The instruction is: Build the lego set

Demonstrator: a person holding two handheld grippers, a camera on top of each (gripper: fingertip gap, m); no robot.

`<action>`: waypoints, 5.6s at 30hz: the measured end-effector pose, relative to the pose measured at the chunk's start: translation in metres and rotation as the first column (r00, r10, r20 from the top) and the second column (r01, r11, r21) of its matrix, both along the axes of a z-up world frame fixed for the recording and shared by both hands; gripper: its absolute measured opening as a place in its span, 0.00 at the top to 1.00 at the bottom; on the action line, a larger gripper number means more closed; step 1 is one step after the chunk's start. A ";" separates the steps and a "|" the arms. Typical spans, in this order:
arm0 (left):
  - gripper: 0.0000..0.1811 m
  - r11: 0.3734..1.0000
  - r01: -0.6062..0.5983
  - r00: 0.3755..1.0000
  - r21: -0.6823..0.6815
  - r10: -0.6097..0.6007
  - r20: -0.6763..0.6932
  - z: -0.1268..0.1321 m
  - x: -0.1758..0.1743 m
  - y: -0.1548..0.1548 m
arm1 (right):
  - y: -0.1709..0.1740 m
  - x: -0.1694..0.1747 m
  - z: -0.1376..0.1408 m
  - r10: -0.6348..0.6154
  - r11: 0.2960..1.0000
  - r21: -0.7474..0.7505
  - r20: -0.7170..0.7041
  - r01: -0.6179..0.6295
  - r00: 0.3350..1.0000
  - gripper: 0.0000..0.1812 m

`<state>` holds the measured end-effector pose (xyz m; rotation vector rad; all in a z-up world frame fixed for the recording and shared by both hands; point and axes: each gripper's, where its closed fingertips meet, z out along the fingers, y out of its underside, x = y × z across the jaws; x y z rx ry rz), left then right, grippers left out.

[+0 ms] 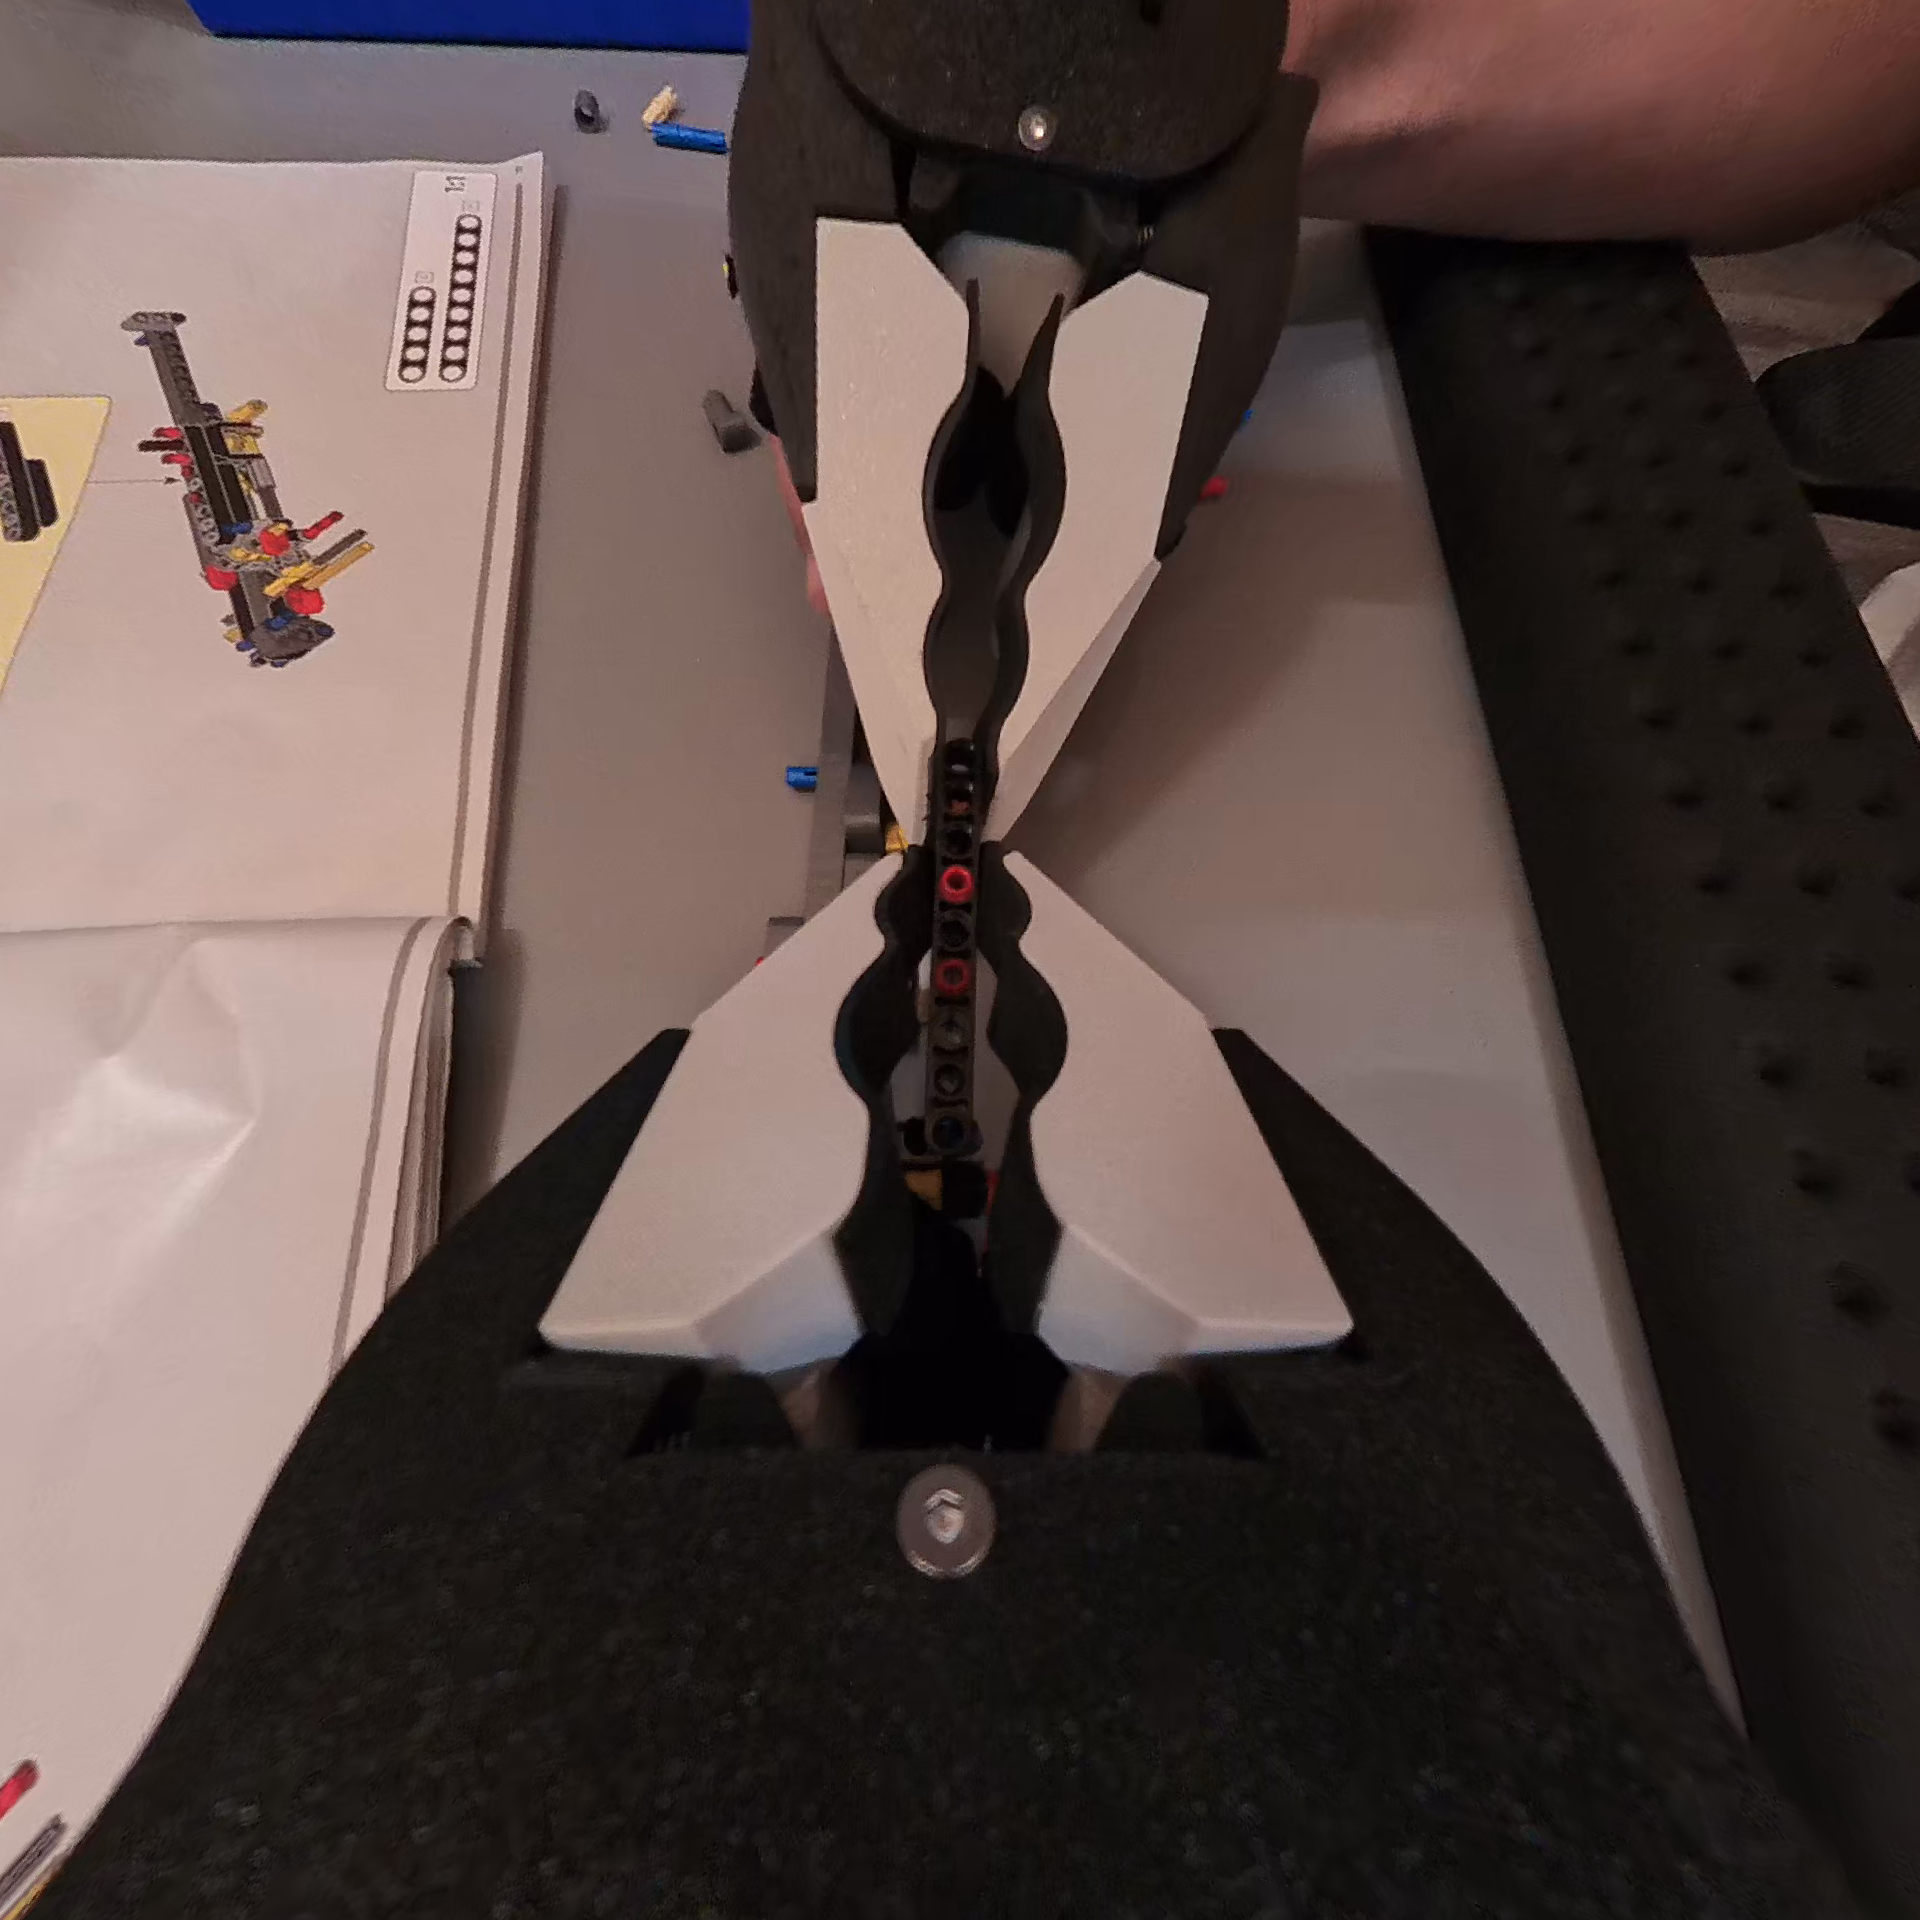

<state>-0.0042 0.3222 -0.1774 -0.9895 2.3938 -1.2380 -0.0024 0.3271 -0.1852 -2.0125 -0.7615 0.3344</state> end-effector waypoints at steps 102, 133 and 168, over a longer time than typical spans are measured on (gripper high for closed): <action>0.97 0.962 -0.217 0.969 -0.163 0.232 0.080 0.032 0.036 -0.007 | 0.021 0.030 0.046 -0.606 0.720 -0.501 -0.791 0.479 0.082 0.57; 0.97 0.925 -0.332 0.838 -0.187 0.380 0.390 0.072 0.048 -0.016 | 0.017 0.059 0.094 -0.465 0.710 -0.204 -0.855 0.674 0.232 0.59; 0.97 0.814 -0.294 0.866 -0.501 0.448 0.220 0.093 0.046 -0.013 | 0.016 0.041 0.094 -0.572 0.717 -0.169 -0.697 0.676 0.432 0.54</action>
